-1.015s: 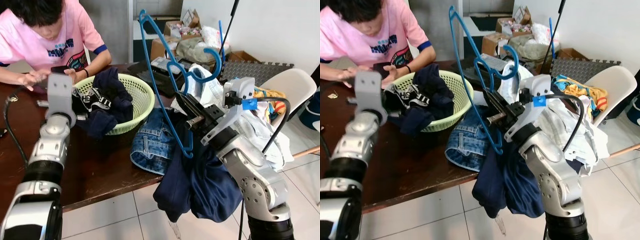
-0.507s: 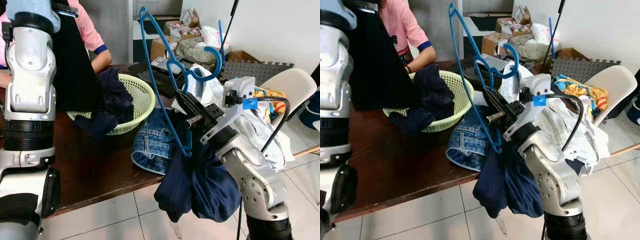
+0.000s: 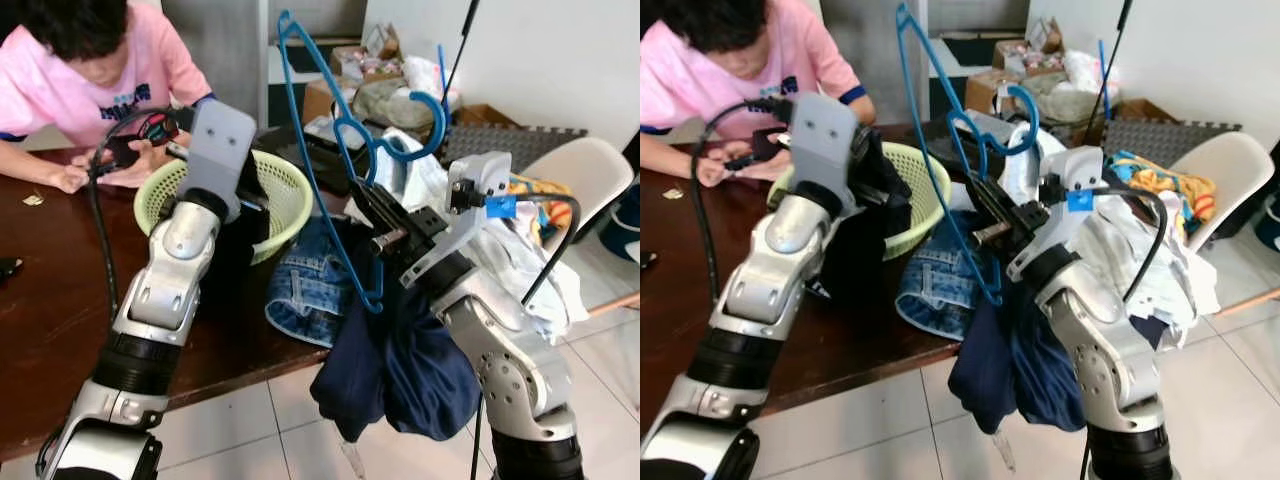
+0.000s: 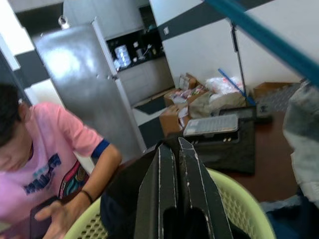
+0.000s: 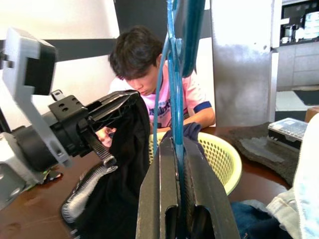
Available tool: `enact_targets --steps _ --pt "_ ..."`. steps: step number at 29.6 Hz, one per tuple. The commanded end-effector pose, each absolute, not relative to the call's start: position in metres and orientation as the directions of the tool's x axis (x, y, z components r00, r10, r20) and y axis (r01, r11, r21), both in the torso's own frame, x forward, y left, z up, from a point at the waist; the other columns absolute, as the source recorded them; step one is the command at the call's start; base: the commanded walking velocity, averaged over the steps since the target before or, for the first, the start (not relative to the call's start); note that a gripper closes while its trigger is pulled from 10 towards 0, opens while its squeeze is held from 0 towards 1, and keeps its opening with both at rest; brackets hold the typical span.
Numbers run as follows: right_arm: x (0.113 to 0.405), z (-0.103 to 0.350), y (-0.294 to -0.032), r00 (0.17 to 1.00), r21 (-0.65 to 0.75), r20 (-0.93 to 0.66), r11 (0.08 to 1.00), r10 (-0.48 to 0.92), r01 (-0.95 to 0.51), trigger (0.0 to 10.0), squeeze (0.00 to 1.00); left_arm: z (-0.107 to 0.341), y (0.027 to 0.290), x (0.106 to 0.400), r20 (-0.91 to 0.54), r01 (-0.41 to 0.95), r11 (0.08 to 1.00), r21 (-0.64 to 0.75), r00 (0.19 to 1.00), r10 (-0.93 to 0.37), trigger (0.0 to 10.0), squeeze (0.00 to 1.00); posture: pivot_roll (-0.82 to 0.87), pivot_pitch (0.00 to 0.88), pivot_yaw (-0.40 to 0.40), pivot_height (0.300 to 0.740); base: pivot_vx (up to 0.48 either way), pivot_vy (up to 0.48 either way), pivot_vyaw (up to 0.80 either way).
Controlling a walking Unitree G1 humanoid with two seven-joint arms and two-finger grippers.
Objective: Hang hanger
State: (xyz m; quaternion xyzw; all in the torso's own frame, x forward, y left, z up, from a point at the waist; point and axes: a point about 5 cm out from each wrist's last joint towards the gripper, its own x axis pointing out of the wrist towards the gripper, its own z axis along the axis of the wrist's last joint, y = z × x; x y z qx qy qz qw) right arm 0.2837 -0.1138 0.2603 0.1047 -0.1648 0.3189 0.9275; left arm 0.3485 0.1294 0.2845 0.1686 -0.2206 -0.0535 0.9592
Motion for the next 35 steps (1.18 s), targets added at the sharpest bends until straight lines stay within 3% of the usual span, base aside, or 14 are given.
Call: enact_targets --steps 1,2,5,12,13,14,15,17,18,19,20,29,35 --pt "0.283 0.262 -0.115 0.738 0.085 0.384 0.775 0.554 -0.626 10.0 0.00 0.271 0.120 0.346 0.364 0.075 0.931 0.357 0.907 -0.213 2.4 0.00 0.05 0.075 -0.025 0.740 0.000 0.000 0.00" --pt "0.283 0.262 -0.115 0.738 0.085 0.384 0.775 0.554 -0.626 10.0 0.00 0.271 0.120 0.346 0.364 0.075 0.931 0.357 0.907 -0.213 2.4 0.00 0.05 0.075 -0.025 0.740 0.000 0.000 0.00" --pt "0.283 0.262 -0.115 0.738 0.085 0.384 0.775 0.555 -0.627 10.0 0.00 0.260 0.106 0.342 0.332 0.157 0.922 0.354 0.901 -0.281 4.0 0.00 0.05 0.076 -0.027 0.740 0.000 0.000 0.00" --pt "0.284 0.262 -0.115 0.737 0.084 0.384 0.774 0.556 -0.627 10.0 0.00 0.255 0.095 0.337 0.309 0.236 0.906 0.352 0.884 -0.351 4.7 0.00 0.05 0.079 -0.030 0.740 0.000 0.000 0.00" --pt "0.284 0.262 -0.115 0.737 0.084 0.383 0.774 0.557 -0.628 10.0 0.00 0.251 0.092 0.335 0.290 0.266 0.898 0.352 0.881 -0.375 5.3 0.00 0.05 0.079 -0.031 0.740 0.000 0.000 0.00" --pt "0.284 0.262 -0.115 0.737 0.084 0.383 0.774 0.557 -0.628 10.0 0.00 0.251 0.092 0.335 0.290 0.266 0.898 0.352 0.881 -0.375 5.3 0.00 0.05 0.079 -0.031 0.740 0.000 0.000 0.00" --pt "0.283 0.262 -0.115 0.737 0.085 0.382 0.773 0.558 -0.629 10.0 0.00 0.245 0.089 0.333 0.262 0.299 0.886 0.355 0.878 -0.401 8.2 0.00 0.05 0.079 -0.030 0.740 0.000 0.000 0.00" --pt "0.283 0.262 -0.115 0.737 0.085 0.382 0.773 0.558 -0.629 10.0 0.00 0.245 0.089 0.333 0.262 0.299 0.886 0.355 0.878 -0.401 8.2 0.00 0.05 0.079 -0.030 0.740 0.000 0.000 0.00" --pt "0.283 0.261 -0.114 0.737 0.086 0.380 0.772 0.560 -0.630 10.0 0.00 0.241 0.086 0.331 0.238 0.329 0.872 0.363 0.872 -0.428 10.0 0.07 0.05 0.077 -0.030 0.740 0.000 0.000 0.00" --pt "0.283 0.261 -0.114 0.737 0.086 0.380 0.772 0.560 -0.630 10.0 0.00 0.241 0.086 0.331 0.238 0.329 0.872 0.363 0.872 -0.428 10.0 0.07 0.05 0.077 -0.030 0.740 0.000 0.000 0.00" --pt "0.283 0.260 -0.113 0.737 0.086 0.377 0.771 0.561 -0.631 10.0 0.00 0.237 0.084 0.330 0.219 0.350 0.862 0.368 0.868 -0.446 10.0 0.98 0.05 0.077 -0.030 0.740 0.000 0.000 0.00" --pt "0.283 0.259 -0.113 0.737 0.086 0.373 0.770 0.564 -0.633 10.0 0.00 0.237 0.085 0.326 0.192 0.406 0.824 0.396 0.841 -0.506 10.0 1.00 0.04 0.076 -0.029 0.740 0.000 0.000 0.00" --pt "0.283 0.258 -0.113 0.735 0.085 0.370 0.767 0.568 -0.636 10.0 0.00 0.254 0.097 0.311 0.274 0.448 0.828 0.338 0.795 -0.542 10.0 1.00 0.05 0.077 -0.034 0.740 0.000 0.000 0.00"
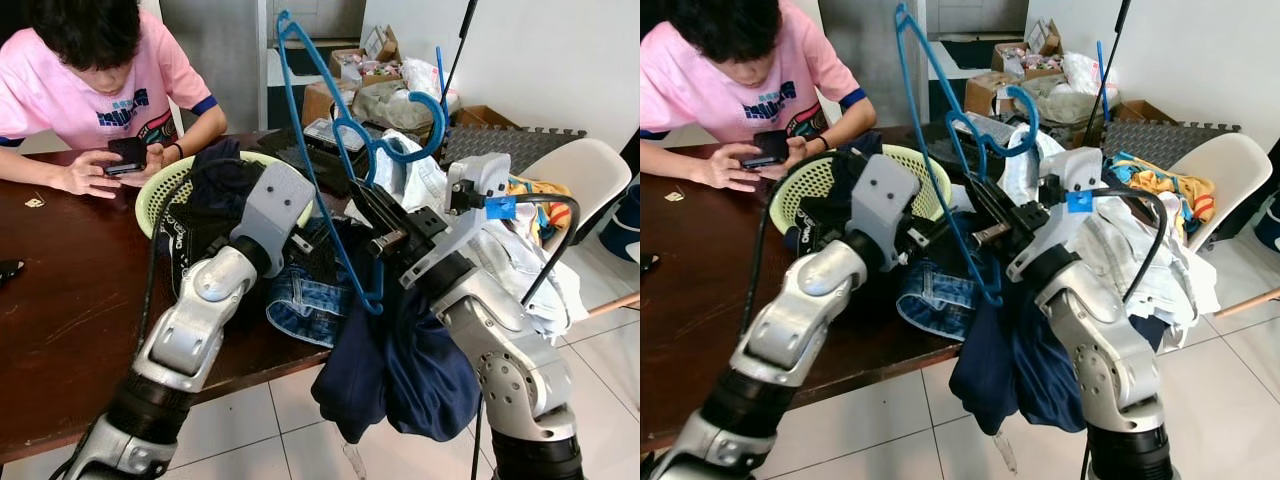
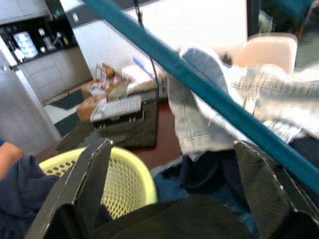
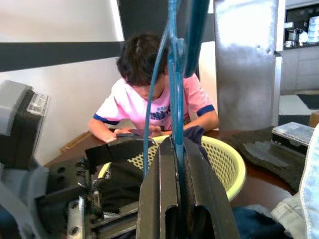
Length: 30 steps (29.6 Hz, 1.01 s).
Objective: Hang hanger
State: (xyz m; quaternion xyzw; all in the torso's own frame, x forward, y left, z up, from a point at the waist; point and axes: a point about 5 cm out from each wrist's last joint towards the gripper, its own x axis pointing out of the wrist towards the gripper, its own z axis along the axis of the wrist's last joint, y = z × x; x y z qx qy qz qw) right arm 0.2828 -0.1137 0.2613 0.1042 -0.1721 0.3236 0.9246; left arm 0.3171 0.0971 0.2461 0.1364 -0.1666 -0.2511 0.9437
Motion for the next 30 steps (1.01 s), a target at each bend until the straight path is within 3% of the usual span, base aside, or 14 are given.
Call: enact_targets --steps 1,2,3,5,7,9,11,15,19,20,21,22,24,30 --pt "0.283 0.258 -0.113 0.735 0.085 0.370 0.767 0.568 -0.636 10.0 0.00 0.254 0.097 0.311 0.274 0.448 0.828 0.338 0.795 -0.542 10.0 1.00 0.05 0.077 -0.034 0.740 0.000 0.000 0.00" --pt "0.283 0.258 -0.113 0.735 0.085 0.370 0.767 0.568 -0.636 10.0 0.00 0.254 0.097 0.311 0.274 0.448 0.828 0.338 0.795 -0.542 10.0 1.00 0.05 0.077 -0.034 0.740 0.000 0.000 0.00" --pt "0.283 0.258 -0.113 0.733 0.085 0.368 0.765 0.572 -0.639 10.0 0.00 0.260 0.113 0.308 0.335 0.374 0.886 0.274 0.826 -0.453 10.0 1.00 0.06 0.078 -0.036 0.740 0.000 0.000 0.00" --pt "0.283 0.258 -0.113 0.733 0.085 0.368 0.765 0.572 -0.639 10.0 0.00 0.260 0.113 0.308 0.335 0.374 0.886 0.274 0.826 -0.453 10.0 1.00 0.06 0.078 -0.036 0.740 0.000 0.000 0.00" --pt "0.284 0.253 -0.113 0.737 0.087 0.349 0.763 0.579 -0.641 10.0 0.00 0.249 0.154 0.297 0.368 0.184 0.982 0.051 0.910 -0.190 10.0 1.00 0.07 0.081 -0.043 0.740 0.000 0.000 0.00" --pt "0.284 0.253 -0.113 0.737 0.087 0.349 0.763 0.579 -0.641 10.0 0.00 0.249 0.154 0.297 0.368 0.184 0.982 0.051 0.910 -0.190 10.0 1.00 0.07 0.081 -0.043 0.740 0.000 0.000 0.00" --pt "0.285 0.248 -0.114 0.743 0.085 0.330 0.765 0.582 -0.638 10.0 0.00 0.230 0.176 0.286 0.325 0.070 0.988 -0.139 0.945 -0.021 10.0 1.00 0.07 0.086 -0.045 0.740 0.000 0.000 0.00" --pt "0.286 0.244 -0.116 0.750 0.083 0.314 0.770 0.583 -0.633 10.0 0.00 0.209 0.189 0.281 0.237 0.006 0.954 -0.300 0.969 0.069 10.0 1.00 0.07 0.089 -0.048 0.740 0.000 0.000 0.00" --pt "0.286 0.244 -0.116 0.750 0.083 0.313 0.770 0.583 -0.633 10.0 0.00 0.205 0.191 0.279 0.213 0.009 0.944 -0.330 0.975 0.065 10.0 1.00 0.07 0.089 -0.048 0.740 0.000 0.000 0.00" --pt "0.287 0.244 -0.116 0.750 0.081 0.313 0.770 0.583 -0.633 10.0 0.00 0.199 0.187 0.280 0.183 0.036 0.929 -0.369 0.982 0.035 10.0 0.55 0.07 0.087 -0.049 0.740 0.000 0.000 0.00" --pt "0.287 0.244 -0.116 0.750 0.081 0.313 0.770 0.583 -0.633 10.0 0.00 0.199 0.187 0.280 0.183 0.036 0.929 -0.369 0.982 0.035 10.0 0.55 0.07 0.087 -0.049 0.740 0.000 0.000 0.00" --pt "0.287 0.245 -0.116 0.749 0.080 0.315 0.770 0.582 -0.632 10.0 0.00 0.192 0.180 0.281 0.148 0.088 0.908 -0.410 0.989 -0.029 10.0 0.00 0.07 0.089 -0.046 0.740 0.000 0.000 0.00" --pt "0.287 0.245 -0.117 0.750 0.077 0.317 0.772 0.581 -0.631 10.0 0.00 0.185 0.168 0.280 0.105 0.146 0.880 -0.452 0.988 -0.110 10.0 0.00 0.07 0.087 -0.047 0.740 0.000 0.000 0.00" --pt "0.287 0.246 -0.117 0.750 0.074 0.318 0.773 0.580 -0.630 10.0 0.00 0.181 0.161 0.278 0.061 0.160 0.852 -0.498 0.987 -0.150 10.0 0.00 0.06 0.086 -0.046 0.740 0.000 0.000 0.00"
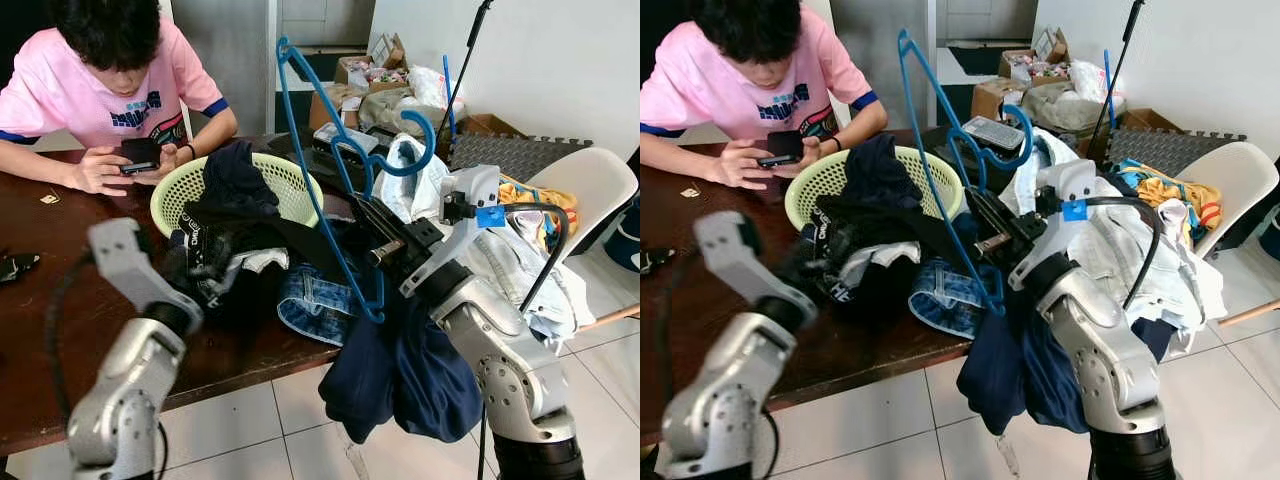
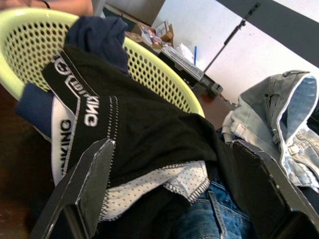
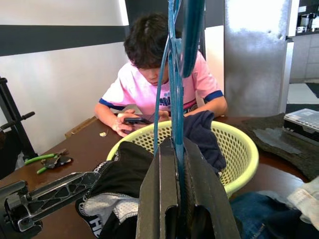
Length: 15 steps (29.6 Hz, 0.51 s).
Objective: Hang hanger
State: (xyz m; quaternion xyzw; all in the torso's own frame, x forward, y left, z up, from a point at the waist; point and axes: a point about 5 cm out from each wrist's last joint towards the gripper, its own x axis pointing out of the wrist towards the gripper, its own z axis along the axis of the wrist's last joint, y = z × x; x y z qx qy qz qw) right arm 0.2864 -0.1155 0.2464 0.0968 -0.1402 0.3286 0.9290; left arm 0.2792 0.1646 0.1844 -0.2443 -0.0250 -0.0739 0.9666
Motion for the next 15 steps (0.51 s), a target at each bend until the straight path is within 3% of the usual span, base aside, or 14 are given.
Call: enact_targets --steps 1,5,9,15 --pt "0.287 0.246 -0.118 0.752 0.073 0.319 0.775 0.578 -0.627 10.0 0.00 0.177 0.158 0.278 0.033 0.156 0.841 -0.519 0.986 -0.162 10.0 0.00 0.06 0.086 -0.042 0.740 0.000 0.000 0.00" --pt "0.287 0.246 -0.119 0.753 0.073 0.319 0.777 0.576 -0.625 10.0 0.00 0.175 0.156 0.278 0.013 0.152 0.833 -0.532 0.985 -0.172 10.0 0.00 0.06 0.086 -0.042 0.740 0.000 0.000 0.00" --pt "0.287 0.246 -0.121 0.756 0.071 0.320 0.781 0.571 -0.621 10.0 0.00 0.179 0.172 0.281 0.028 0.067 0.866 -0.495 0.998 -0.061 10.0 0.00 0.06 0.087 -0.043 0.740 0.000 0.000 0.00" --pt "0.287 0.246 -0.121 0.754 0.071 0.321 0.780 0.573 -0.622 10.0 0.00 0.187 0.187 0.283 0.056 0.018 0.896 -0.443 0.998 0.007 10.0 0.00 0.06 0.087 -0.045 0.740 0.000 0.000 0.00"
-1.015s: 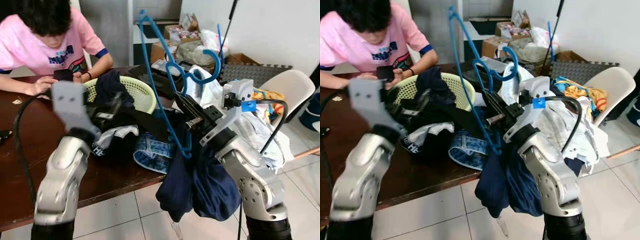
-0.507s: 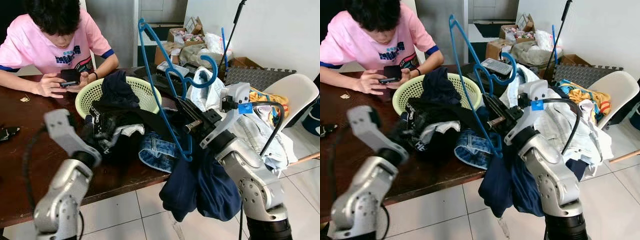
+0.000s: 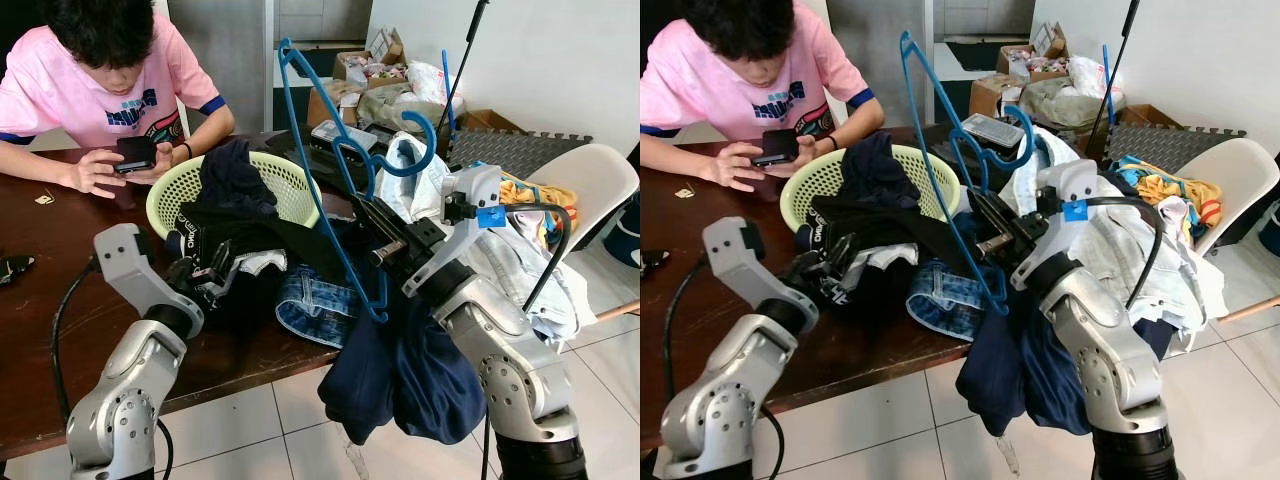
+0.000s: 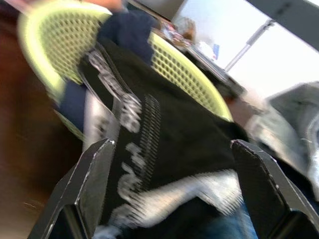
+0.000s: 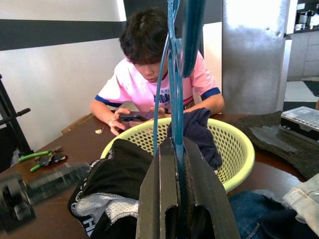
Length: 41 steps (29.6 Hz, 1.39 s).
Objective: Hang hanger
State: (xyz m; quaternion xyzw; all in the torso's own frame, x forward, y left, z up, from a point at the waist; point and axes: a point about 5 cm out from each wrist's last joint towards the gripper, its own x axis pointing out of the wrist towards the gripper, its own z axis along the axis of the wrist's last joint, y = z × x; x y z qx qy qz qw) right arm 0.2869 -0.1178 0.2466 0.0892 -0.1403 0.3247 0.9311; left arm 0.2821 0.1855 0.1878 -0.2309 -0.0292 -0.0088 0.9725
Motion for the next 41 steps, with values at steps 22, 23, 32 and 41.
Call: enact_targets --steps 22,23,32,41 --pt "0.287 0.252 -0.122 0.750 0.056 0.332 0.782 0.572 -0.621 10.0 0.00 0.180 0.175 0.299 0.008 0.098 0.877 -0.470 0.994 -0.107 10.0 0.00 0.05 0.080 -0.045 0.740 0.000 0.000 0.00" --pt "0.287 0.252 -0.122 0.750 0.056 0.333 0.781 0.572 -0.621 10.0 0.00 0.182 0.173 0.299 0.016 0.116 0.880 -0.461 0.992 -0.122 10.0 0.00 0.05 0.080 -0.045 0.740 0.000 0.000 0.00" --pt "0.287 0.252 -0.121 0.746 0.057 0.334 0.778 0.576 -0.626 10.0 0.00 0.182 0.167 0.298 0.019 0.141 0.895 -0.422 0.989 -0.147 10.0 0.00 0.05 0.075 -0.043 0.740 0.000 0.000 0.00" --pt "0.287 0.251 -0.121 0.745 0.054 0.333 0.778 0.578 -0.627 10.0 0.00 0.171 0.162 0.299 -0.058 0.127 0.878 -0.462 0.983 -0.173 10.0 0.00 0.05 0.071 -0.042 0.740 0.000 0.000 0.00"
